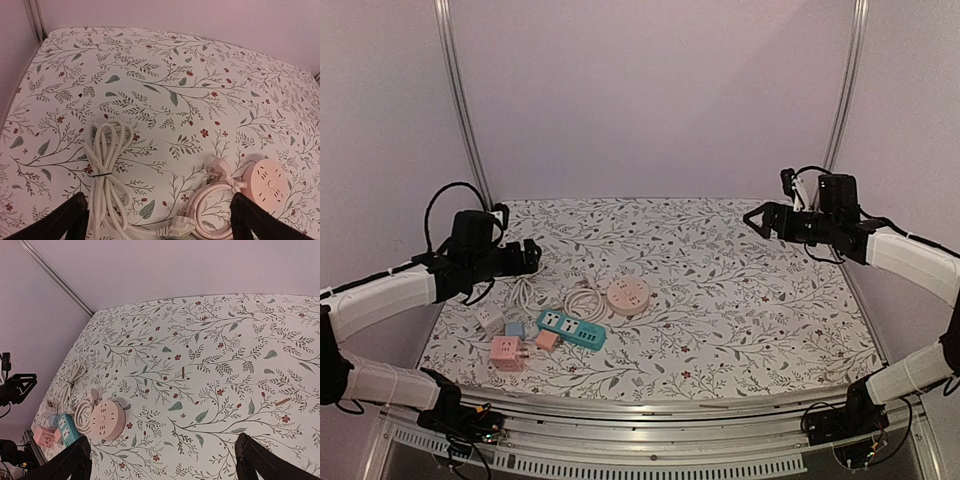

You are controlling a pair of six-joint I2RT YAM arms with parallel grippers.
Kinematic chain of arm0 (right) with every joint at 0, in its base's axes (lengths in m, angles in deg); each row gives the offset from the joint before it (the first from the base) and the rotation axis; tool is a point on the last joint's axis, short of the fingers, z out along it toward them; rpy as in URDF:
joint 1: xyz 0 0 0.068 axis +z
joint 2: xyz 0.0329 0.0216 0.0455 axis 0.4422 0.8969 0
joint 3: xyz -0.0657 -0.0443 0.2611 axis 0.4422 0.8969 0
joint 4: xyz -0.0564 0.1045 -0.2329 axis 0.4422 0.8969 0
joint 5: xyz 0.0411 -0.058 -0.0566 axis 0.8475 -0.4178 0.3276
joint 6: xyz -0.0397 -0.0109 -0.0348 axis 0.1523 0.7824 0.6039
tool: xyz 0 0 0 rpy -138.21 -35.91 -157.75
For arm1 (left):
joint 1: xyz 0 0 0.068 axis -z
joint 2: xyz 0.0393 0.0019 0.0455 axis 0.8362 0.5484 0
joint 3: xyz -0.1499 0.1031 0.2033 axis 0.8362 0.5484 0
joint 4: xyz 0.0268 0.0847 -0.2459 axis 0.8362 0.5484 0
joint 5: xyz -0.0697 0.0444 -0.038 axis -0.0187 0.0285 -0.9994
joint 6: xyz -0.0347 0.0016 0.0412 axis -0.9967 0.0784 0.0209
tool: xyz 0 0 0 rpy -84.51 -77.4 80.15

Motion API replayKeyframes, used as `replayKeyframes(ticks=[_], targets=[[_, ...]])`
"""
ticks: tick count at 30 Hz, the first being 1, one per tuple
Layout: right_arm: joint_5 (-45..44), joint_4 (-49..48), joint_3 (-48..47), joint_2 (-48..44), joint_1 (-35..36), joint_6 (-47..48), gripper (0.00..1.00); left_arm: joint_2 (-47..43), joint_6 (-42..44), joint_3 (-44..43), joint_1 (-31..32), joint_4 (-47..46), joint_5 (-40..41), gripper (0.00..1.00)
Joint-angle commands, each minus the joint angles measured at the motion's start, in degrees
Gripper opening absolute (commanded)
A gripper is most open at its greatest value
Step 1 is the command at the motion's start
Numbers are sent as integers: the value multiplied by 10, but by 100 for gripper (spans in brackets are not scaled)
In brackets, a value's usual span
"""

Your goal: Insert the plug

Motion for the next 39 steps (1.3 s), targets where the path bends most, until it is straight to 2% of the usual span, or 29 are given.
replayKeyframes(ticks=[1, 8, 13, 18, 23, 28, 33, 39], targets=[[-49, 38, -17, -19, 17, 19, 99, 13, 12, -24, 17, 20, -28, 97], [-105, 97, -45, -4, 52, 36, 99, 68, 13, -62, 49, 53, -51, 92], [-145, 126, -59, 6, 81, 53, 99, 95, -35, -78, 57, 99, 61, 91], [-155, 137, -65, 24, 90, 54, 99, 130, -34, -89, 42, 92, 29, 87], [-179, 164, -83, 48, 99, 54, 99, 163, -102, -123, 41, 176, 121, 88], [-192, 173, -95, 69, 105, 52, 99, 106, -168, -95, 40, 234, 180, 93], [-199, 173, -99, 92, 106, 45, 99, 46, -265, -69, 40, 330, 242, 94], [-206, 173, -102, 123, 106, 49, 99, -26, -348, -8, 40, 357, 244, 94]])
